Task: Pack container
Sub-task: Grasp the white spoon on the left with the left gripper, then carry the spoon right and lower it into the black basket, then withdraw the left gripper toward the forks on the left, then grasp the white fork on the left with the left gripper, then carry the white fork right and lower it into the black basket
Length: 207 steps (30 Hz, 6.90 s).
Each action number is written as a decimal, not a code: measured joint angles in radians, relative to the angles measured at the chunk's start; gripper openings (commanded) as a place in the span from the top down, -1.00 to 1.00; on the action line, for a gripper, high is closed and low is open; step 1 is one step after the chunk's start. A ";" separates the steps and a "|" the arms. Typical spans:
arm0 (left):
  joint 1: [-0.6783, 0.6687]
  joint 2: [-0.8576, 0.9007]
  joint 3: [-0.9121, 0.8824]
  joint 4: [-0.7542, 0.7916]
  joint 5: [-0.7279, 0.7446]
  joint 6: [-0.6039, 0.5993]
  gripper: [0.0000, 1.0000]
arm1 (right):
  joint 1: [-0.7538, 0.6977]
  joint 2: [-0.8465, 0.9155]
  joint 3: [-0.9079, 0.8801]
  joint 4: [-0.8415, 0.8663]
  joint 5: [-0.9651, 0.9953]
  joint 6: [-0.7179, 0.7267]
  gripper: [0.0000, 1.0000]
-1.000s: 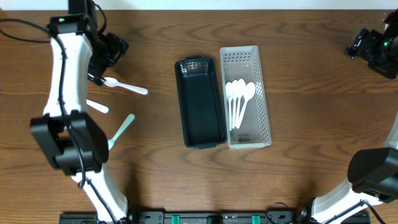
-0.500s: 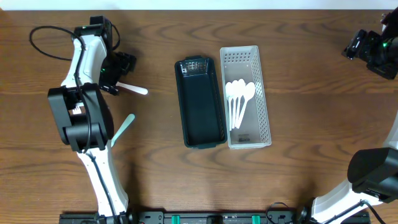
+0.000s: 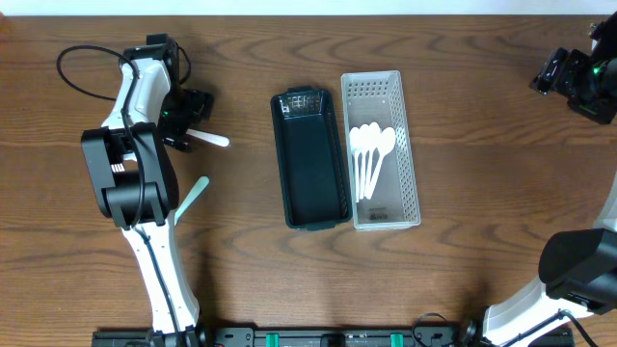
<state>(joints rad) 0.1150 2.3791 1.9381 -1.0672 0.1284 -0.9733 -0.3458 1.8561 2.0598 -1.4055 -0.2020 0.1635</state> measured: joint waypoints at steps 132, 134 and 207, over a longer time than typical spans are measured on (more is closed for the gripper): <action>0.315 -0.481 -0.520 0.116 -0.242 0.904 -0.61 | 0.000 0.000 0.000 -0.053 0.000 -0.039 -0.56; 0.315 -0.444 -0.520 0.134 -0.240 0.908 -0.61 | 0.000 0.000 0.000 -0.053 0.000 -0.039 -0.57; 0.330 -0.359 -0.513 0.063 -0.101 0.996 0.89 | 0.000 0.000 0.000 -0.056 0.000 -0.011 -0.59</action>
<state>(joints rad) 0.4446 2.0205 1.4250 -1.0039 0.0269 0.0231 -0.3458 1.8561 2.0598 -1.4616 -0.2020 0.1524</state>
